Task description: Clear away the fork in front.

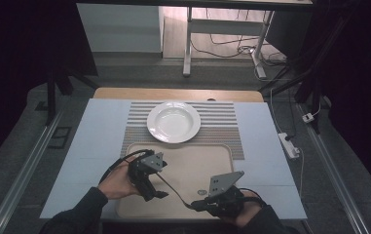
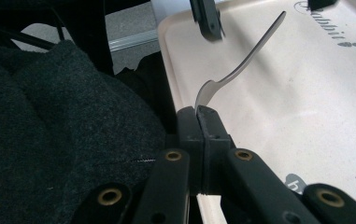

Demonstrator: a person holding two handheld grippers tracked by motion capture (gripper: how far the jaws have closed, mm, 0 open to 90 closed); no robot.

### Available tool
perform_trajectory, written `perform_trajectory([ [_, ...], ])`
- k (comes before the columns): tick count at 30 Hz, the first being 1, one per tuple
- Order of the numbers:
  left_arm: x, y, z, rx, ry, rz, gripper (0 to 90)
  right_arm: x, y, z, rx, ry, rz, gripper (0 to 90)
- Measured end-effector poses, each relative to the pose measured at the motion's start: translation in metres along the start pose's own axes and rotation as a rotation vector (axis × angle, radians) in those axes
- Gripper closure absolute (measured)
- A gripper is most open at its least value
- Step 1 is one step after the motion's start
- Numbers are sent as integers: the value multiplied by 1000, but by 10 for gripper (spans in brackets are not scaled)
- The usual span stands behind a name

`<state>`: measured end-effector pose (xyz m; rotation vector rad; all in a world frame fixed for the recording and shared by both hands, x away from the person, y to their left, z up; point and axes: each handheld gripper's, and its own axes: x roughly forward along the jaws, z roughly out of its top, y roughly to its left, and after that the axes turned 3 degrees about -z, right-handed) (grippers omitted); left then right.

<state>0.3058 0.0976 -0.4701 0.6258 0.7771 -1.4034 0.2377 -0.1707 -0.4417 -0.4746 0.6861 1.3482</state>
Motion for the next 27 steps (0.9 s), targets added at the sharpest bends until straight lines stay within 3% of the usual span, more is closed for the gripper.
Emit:
perform_trajectory([
  [5,8,1,2,44,27,-50,112,0,2,1,-13,5,6,896],
  [8,10,0,3,89,50,-52,202,0,3,2,-20,8,12,896],
  [13,8,1,3,132,51,-69,432,2,3,2,-20,11,33,896],
  [14,7,0,2,152,51,-73,432,2,3,2,-20,11,33,896],
  [17,6,-1,2,191,65,-99,557,3,3,2,-18,14,43,896],
  [27,10,-6,4,293,94,-128,668,6,4,2,-25,20,65,896],
])
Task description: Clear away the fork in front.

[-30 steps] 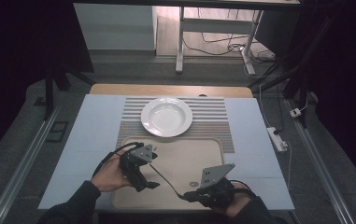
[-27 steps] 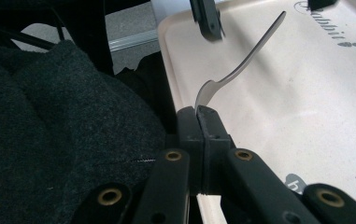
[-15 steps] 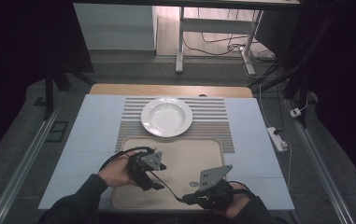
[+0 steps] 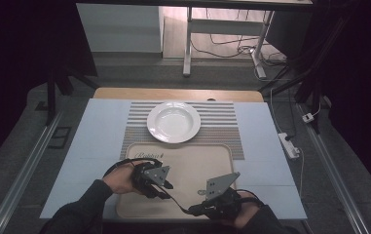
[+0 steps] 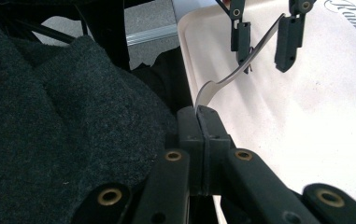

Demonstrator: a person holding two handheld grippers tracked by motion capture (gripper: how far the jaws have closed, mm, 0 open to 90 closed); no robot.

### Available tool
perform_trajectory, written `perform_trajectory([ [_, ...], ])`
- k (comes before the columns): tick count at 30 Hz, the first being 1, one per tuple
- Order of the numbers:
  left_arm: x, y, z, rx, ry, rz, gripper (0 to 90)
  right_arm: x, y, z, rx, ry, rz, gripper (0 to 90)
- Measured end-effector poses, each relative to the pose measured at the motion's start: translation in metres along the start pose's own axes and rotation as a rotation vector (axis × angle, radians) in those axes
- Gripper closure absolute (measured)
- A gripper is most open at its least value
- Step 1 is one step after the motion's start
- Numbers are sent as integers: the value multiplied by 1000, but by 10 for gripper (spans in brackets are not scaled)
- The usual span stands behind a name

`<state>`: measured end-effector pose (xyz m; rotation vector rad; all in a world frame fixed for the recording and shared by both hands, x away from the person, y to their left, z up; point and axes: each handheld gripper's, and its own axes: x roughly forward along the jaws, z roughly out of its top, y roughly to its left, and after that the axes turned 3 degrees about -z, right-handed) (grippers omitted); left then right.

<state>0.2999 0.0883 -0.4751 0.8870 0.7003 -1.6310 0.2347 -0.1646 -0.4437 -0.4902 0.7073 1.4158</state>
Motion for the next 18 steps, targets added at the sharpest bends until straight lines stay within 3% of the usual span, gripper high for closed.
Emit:
perform_trajectory([
  [7,2,-2,2,59,21,-8,754,0,0,0,-8,9,2,896],
  [10,3,-3,2,109,30,-7,775,1,-1,0,-13,7,8,895],
  [15,5,-5,2,180,44,-42,814,1,-1,0,-26,10,25,891],
  [18,8,-6,2,192,58,-59,848,3,-5,-3,-35,27,26,861],
])
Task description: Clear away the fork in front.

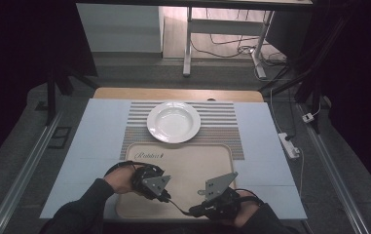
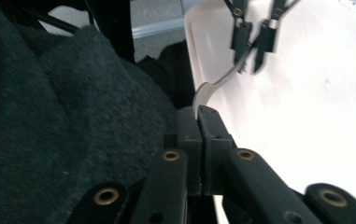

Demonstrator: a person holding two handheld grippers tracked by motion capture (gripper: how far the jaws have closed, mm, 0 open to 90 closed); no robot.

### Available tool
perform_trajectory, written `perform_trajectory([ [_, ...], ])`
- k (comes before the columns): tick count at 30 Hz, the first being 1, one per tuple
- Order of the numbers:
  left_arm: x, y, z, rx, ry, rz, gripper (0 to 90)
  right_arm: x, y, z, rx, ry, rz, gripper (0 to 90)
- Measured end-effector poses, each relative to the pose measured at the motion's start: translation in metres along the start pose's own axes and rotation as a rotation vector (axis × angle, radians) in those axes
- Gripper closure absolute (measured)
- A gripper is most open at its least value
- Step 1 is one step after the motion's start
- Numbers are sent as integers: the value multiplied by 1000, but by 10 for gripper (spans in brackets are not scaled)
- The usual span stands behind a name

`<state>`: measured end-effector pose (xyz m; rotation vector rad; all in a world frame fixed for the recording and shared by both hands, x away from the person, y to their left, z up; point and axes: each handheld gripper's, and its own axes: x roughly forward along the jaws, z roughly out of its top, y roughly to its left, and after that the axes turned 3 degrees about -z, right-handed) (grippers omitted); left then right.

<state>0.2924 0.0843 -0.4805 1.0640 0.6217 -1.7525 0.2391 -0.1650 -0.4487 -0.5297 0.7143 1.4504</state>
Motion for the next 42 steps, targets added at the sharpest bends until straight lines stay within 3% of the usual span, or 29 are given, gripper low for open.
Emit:
perform_trajectory([
  [3,4,-1,1,-6,12,-27,866,0,-5,-4,11,-8,-11,830],
  [5,2,1,2,-45,0,-35,866,-4,-9,-7,20,-26,-31,804],
  [6,2,1,2,-45,0,-35,866,-4,-9,-7,22,-32,-32,795],
  [7,1,2,2,-100,-10,-53,866,-6,-10,-7,20,-41,-49,780],
  [9,0,4,3,-159,-3,-65,866,-9,-11,-7,25,-60,-78,722],
  [11,-1,4,3,-182,-2,-65,866,-13,-13,-8,33,-83,-114,635],
  [13,-3,6,2,-272,-1,-74,866,-16,-16,-10,48,-97,-135,608],
  [18,-6,6,-2,-353,-20,-42,866,-20,-25,-15,96,-122,-214,441],
  [20,-8,6,-3,-392,-23,-31,866,-21,-26,-17,106,-123,-231,418],
  [21,-10,6,-4,-435,-24,-25,866,-21,-29,-19,127,-129,-256,382],
  [23,-10,5,-5,-451,-27,-23,865,-22,-30,-20,135,-140,-277,355],
  [24,-12,4,-7,-478,-36,1,865,-23,-31,-20,137,-145,-288,338],
  [25,-12,4,-7,-478,-36,1,865,-23,-31,-20,137,-145,-288,338],
  [26,-13,5,-9,-517,-42,7,865,-23,-31,-21,156,-143,-311,300],
  [29,-14,5,-10,-545,-44,14,865,-21,-33,-22,181,-138,-319,252],
  [32,-14,4,-12,-589,-45,30,865,-17,-35,-23,200,-110,-371,192],
  [34,-15,3,-14,-630,-44,46,865,-17,-36,-24,207,-102,-387,174],
  [39,-17,0,-15,-683,-51,77,865,-16,-37,-26,224,-98,-399,114],
  [42,-17,-4,-17,-729,-40,105,865,-14,-37,-27,210,-71,-407,84],
])
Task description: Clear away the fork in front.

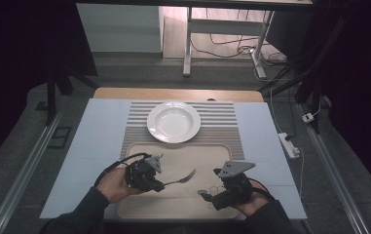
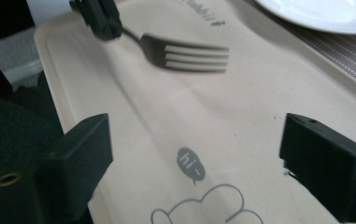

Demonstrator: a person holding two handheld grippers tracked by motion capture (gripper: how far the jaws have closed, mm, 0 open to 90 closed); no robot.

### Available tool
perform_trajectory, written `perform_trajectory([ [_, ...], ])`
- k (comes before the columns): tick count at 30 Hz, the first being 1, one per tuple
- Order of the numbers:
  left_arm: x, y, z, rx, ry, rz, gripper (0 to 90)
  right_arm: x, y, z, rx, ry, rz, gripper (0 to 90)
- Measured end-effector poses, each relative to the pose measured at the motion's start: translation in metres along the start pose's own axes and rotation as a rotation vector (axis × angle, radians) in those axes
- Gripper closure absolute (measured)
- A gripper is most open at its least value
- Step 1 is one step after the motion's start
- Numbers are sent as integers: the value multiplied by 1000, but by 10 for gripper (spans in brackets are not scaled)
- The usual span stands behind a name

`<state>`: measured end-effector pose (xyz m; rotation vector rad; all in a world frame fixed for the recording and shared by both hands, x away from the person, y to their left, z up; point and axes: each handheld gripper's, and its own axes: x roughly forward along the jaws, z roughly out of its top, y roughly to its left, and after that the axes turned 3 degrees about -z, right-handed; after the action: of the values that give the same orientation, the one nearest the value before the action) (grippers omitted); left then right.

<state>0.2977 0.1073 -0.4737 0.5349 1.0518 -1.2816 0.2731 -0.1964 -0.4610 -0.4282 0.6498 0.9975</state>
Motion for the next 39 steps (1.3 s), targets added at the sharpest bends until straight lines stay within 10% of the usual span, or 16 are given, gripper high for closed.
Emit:
perform_trajectory([
  [14,-10,2,-24,-210,-27,110,865,-1,-4,-6,3,21,-24,8],
  [39,-21,7,-69,-705,-125,252,864,-13,0,-16,20,43,-58,6],
])
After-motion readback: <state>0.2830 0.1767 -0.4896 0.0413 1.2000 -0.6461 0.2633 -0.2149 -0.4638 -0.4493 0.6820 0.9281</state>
